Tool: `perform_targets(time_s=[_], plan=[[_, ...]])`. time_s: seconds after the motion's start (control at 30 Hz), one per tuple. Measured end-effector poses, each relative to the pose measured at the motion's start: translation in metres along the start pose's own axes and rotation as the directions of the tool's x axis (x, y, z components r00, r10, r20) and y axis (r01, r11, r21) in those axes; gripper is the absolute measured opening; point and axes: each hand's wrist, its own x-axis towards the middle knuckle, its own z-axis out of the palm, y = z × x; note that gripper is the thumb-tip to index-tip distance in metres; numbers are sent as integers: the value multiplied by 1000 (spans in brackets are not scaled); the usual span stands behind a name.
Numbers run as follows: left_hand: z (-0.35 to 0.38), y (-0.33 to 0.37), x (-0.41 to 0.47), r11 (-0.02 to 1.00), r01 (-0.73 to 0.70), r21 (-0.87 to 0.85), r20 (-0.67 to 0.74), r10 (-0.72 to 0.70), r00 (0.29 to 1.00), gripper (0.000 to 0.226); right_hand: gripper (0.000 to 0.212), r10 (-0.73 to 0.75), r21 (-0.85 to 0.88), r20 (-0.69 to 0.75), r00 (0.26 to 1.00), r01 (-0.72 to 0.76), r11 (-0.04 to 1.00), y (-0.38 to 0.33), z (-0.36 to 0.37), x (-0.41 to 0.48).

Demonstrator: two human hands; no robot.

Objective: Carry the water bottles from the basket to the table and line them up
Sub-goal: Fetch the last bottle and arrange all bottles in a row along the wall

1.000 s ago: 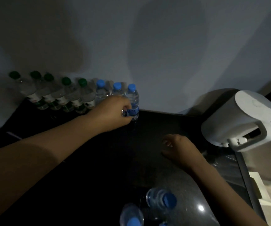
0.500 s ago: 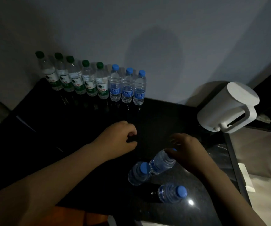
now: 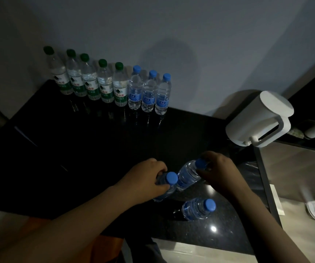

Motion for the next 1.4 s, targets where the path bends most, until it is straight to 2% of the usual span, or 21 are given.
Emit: perform_targets(time_s=[0.27,0.5,0.77,1.2,1.4], plan=[[11,12,6,1000,-13,13,-18,13,1000,44,30,12,-78,15,1000,-11,997,0,10,13],[22,22,19,998,20,59,-90,-14,996,28,26,58,10,-34,998,-58,998,4,15,16],[10,15,22,990,41,136,-66,-32,997,24,23,-20,25,-18,1000,21,999,16,2,31],[-21,-10,29,996,83,42,-76,-79,994,19,37,-118,64,-80,990,123,990,15,-41,97],[-39,-13,43,996,84,43,-95,-79,992,18,32,-184,69,-48,982,187,980,7,-52,139]])
